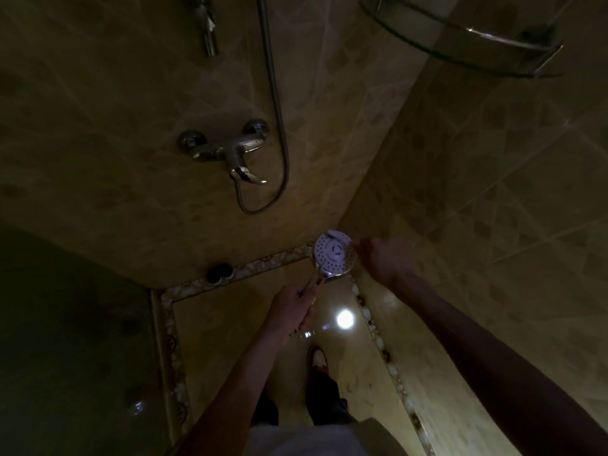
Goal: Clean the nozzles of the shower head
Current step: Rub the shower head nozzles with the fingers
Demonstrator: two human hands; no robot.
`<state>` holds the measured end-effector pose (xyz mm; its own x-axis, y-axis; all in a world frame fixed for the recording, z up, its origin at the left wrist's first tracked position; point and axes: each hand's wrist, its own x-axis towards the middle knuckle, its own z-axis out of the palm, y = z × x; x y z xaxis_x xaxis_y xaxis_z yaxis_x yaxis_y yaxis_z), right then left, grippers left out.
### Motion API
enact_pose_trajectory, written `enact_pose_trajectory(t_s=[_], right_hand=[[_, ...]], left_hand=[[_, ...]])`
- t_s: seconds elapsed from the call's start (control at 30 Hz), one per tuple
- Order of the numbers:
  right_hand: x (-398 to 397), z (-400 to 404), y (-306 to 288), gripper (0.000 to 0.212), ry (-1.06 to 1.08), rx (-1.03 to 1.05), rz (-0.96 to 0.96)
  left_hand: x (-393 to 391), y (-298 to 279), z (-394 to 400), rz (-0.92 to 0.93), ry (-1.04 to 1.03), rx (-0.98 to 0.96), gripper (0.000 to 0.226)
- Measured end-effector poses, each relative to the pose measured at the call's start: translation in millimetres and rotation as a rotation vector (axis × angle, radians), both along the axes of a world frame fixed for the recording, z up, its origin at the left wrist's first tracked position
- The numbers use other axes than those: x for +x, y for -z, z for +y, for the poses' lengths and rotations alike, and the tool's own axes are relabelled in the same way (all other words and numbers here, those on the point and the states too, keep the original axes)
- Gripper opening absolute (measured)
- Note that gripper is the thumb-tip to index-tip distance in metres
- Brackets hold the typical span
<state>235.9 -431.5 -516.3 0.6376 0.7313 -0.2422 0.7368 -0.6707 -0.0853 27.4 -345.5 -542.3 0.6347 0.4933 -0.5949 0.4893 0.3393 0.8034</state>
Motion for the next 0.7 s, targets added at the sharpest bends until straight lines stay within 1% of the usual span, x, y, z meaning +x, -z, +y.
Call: enact_pose_trajectory(t_s=[0.07,0.1,0.17,0.23,0.27,0.37,0.47,0.53,0.63,0.7], right_hand=[[6,1,-6,0.053,0.042,0.026,-0.021],[2,2,-6,0.054,0.041,0.040,0.000],[-17,0,-3,0.054,-0.015,0.044,0.046],[-30,-3,3,0.049,-0.115,0.045,0.002],[-29,-3,4,0.047,-0.119,0.044,-0.016],[-5,2,-1,0.054,-0.005,0.009,0.000],[9,8,-8,0.054,0.055,0.053,0.027],[-2,7,-6,0.054,-0.003,0.061,0.036],[-24,0,4,0.048,-0.176,0.026,-0.005],[-18,2,3,0.046,-0.162,0.018,-0.016]], left_hand=[[1,-1,0,-0.009,0.001,-0.005,0.033],[2,-1,0,-0.012,-0.002,-0.011,0.033],[3,0,1,-0.003,-0.014,-0.013,0.034],[4,2,1,0.007,-0.021,-0.003,0.036],[5,2,1,0.009,-0.020,0.002,0.036],[6,1,2,0.019,-0.012,0.001,0.036],[10,-2,1,-0.001,-0.017,-0.020,0.033],[12,-2,1,-0.019,-0.028,-0.016,0.032],[10,-1,3,-0.006,-0.022,0.024,0.036],[9,-1,4,-0.003,-0.014,0.029,0.036]])
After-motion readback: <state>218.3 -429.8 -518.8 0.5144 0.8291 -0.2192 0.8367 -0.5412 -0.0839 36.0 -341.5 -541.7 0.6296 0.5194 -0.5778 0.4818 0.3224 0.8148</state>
